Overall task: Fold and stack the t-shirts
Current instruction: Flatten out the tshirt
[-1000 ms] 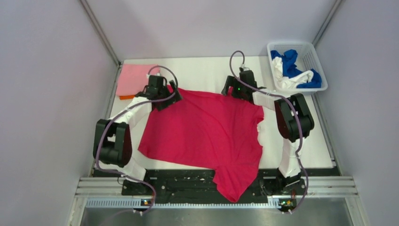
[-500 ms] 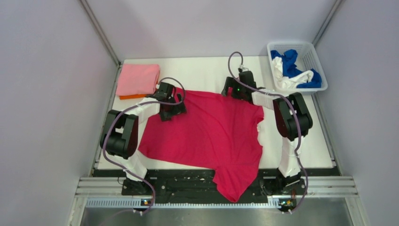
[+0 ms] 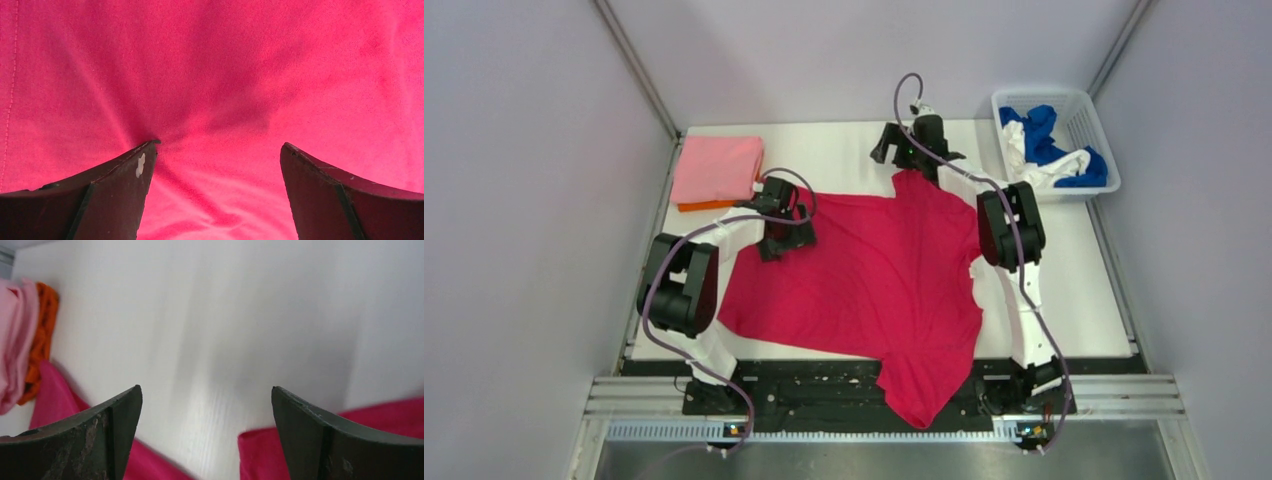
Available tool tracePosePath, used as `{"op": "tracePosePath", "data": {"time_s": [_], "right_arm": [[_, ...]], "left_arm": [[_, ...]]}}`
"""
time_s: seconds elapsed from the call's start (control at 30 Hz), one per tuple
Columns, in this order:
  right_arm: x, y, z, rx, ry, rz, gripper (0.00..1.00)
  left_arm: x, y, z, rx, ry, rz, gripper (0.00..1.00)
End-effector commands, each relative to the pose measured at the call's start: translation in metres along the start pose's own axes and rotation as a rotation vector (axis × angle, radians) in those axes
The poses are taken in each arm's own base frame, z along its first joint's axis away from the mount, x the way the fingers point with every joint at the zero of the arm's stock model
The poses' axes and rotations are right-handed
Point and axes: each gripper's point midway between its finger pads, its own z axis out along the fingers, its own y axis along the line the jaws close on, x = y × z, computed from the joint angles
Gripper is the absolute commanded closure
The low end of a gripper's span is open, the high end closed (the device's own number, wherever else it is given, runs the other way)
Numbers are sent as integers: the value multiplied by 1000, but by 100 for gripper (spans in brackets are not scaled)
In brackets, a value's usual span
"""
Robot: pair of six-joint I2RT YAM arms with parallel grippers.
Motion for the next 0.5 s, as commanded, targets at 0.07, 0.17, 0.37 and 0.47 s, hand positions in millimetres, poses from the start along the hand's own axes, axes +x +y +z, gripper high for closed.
{"op": "tracePosePath", "data": {"time_s": [0.07,0.17,0.37,0.47], "right_arm": [[-58,51,-7,-115,-93,-10,1],[-57,46,-39,-66,-96,-48,1],[20,23,-128,57,71,-67,1],[63,2,-171,159,114,-32,1]], "left_arm": [[-12,9,-18,-51,-51,5,1],[-17,4,-25,-25,-73,-2,1],[-23,-5,-37,31,-109,-26,1],[-26,-11,-42,59,-123,-32,1]]}}
